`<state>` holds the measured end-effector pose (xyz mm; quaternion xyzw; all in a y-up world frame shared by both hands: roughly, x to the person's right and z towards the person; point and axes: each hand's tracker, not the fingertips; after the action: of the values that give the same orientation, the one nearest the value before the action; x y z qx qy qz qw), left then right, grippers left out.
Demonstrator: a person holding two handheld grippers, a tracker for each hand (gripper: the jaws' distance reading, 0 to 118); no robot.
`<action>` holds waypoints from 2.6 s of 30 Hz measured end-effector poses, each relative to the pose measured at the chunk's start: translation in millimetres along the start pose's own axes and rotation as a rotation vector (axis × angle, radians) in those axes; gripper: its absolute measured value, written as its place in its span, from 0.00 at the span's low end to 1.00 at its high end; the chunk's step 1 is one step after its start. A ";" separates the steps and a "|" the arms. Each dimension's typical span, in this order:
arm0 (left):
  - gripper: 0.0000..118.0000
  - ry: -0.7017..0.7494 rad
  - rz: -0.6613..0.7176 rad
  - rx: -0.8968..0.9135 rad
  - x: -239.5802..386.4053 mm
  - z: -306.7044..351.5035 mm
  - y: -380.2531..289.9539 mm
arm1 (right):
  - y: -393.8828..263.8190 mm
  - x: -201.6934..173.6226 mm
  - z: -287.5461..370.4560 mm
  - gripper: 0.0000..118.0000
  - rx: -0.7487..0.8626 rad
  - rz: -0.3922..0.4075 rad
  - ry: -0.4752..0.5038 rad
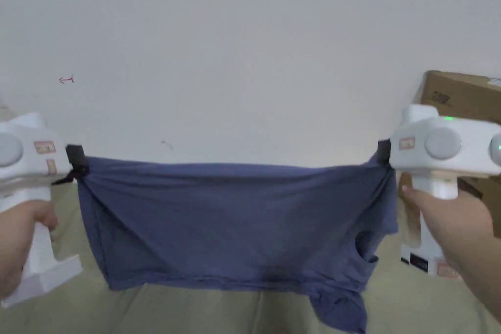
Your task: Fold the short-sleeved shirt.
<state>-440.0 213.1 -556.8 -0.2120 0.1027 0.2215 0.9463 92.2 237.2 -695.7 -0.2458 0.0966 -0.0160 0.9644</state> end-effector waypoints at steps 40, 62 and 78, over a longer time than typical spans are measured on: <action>0.86 0.090 -0.092 -0.477 -109.3 264.4 -292.8 | -370.8 86.1 267.2 0.91 -0.624 -0.099 0.019; 0.00 -0.194 -0.290 0.306 68.4 314.5 -241.4 | -252.6 -44.6 338.0 0.02 0.443 -0.002 0.105; 0.96 0.135 -0.191 -0.712 -103.4 245.4 -264.8 | -285.4 0.5 318.8 0.02 0.119 0.002 0.194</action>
<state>-383.9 68.8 -214.7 -0.5505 0.0610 0.1394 0.8209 159.5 136.5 -285.2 -0.1851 0.1887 -0.0445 0.9634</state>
